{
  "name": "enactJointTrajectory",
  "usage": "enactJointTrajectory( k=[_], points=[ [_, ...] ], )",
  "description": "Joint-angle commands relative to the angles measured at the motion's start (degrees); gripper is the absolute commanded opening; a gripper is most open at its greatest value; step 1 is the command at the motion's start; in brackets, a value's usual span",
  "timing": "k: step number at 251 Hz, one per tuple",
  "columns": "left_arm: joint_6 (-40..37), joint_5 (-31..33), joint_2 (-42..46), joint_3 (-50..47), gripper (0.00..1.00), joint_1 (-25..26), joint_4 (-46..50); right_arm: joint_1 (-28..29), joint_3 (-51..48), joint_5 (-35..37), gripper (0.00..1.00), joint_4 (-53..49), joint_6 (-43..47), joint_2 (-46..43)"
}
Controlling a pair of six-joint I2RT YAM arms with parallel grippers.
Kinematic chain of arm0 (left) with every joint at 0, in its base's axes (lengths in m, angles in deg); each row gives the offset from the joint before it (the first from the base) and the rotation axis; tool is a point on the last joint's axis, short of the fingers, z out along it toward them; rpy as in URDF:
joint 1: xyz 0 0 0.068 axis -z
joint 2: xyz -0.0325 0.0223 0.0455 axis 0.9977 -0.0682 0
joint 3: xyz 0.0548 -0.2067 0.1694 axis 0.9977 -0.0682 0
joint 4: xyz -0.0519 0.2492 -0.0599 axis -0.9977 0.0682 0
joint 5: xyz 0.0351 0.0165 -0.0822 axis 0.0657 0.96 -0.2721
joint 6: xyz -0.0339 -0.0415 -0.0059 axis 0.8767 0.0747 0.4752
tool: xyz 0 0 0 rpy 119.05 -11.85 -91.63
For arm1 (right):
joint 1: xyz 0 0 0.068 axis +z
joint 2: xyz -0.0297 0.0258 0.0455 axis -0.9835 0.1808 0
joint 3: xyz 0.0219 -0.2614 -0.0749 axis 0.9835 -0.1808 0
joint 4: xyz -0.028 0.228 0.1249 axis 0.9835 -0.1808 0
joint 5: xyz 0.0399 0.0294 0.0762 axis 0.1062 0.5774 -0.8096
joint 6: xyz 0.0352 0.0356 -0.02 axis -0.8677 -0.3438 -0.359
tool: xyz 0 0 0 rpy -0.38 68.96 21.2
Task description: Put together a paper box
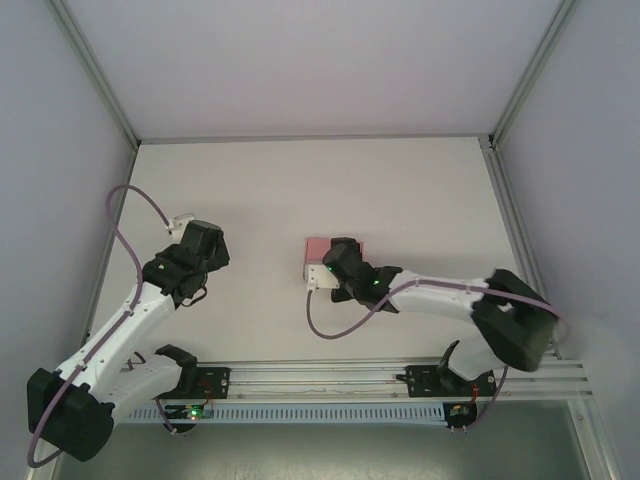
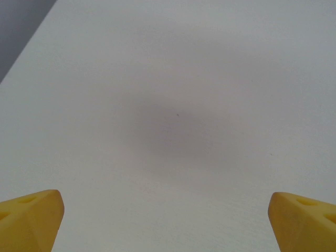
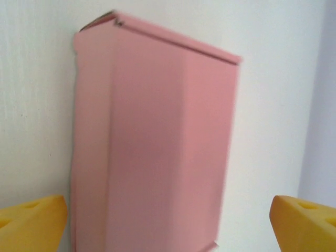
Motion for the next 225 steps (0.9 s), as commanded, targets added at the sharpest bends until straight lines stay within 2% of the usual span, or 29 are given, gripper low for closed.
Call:
enactJointTrajectory(
  k=[1, 28, 45, 79, 108, 123, 143, 166, 184, 214, 225],
  points=[
    [-3.4, 3.06, -0.17, -1.23, 1.0, -1.56, -6.16, 0.82, -0.13, -6.43, 0.98, -5.61, -4.87, -8.61],
    [-8.98, 3.72, 0.36, -2.55, 1.0, -3.34, -12.38, -1.15, -0.53, -12.31, 0.98, -6.97, -8.69, -15.9],
    [-14.15, 3.95, 0.36, -5.24, 1.0, -5.29, -19.98, -5.42, -0.65, -12.71, 0.98, -4.13, -16.78, -19.89],
    [-21.56, 0.91, -0.53, -13.98, 1.0, -9.94, -39.82, -22.17, -6.75, -10.78, 0.98, 9.1, -37.77, -26.02],
    [-28.88, -2.08, -3.96, -21.03, 1.0, -12.5, -56.37, -36.41, -15.47, -11.86, 0.98, 21.16, -42.31, -27.64],
    [-29.63, -4.18, -5.77, -22.73, 1.0, -13.89, -60.03, -41.27, -19.12, -14.16, 0.98, 27.34, -43.69, -26.42],
    [-30.65, -7.63, -8.27, -24.86, 1.0, -14.86, -64.99, -45.05, -23.49, -19.05, 0.98, 37.16, -44.93, -22.88],
    [-32.33, -9.8, -13.0, -26.98, 1.0, -15.42, -74.21, -46.41, -27.45, -20.86, 0.98, 50.08, -43.05, -16.86],
    [-33.46, -12.91, -15.02, -25.64, 1.0, -15.9, -74.1, -46.75, -29.3, -21.27, 0.98, 59.81, -42.14, -10.93],
    [-33.35, -15.92, -19.49, -25.7, 1.0, -17.2, -81.55, -47.62, -28.27, -24.29, 0.98, 64.93, -42.52, -2.49],
    [-32.94, -18.33, -19.71, -24.36, 1.0, -17.83, -78.97, -49.97, -28.03, -27.31, 0.98, 65.61, -44.54, -1.55]
  ],
)
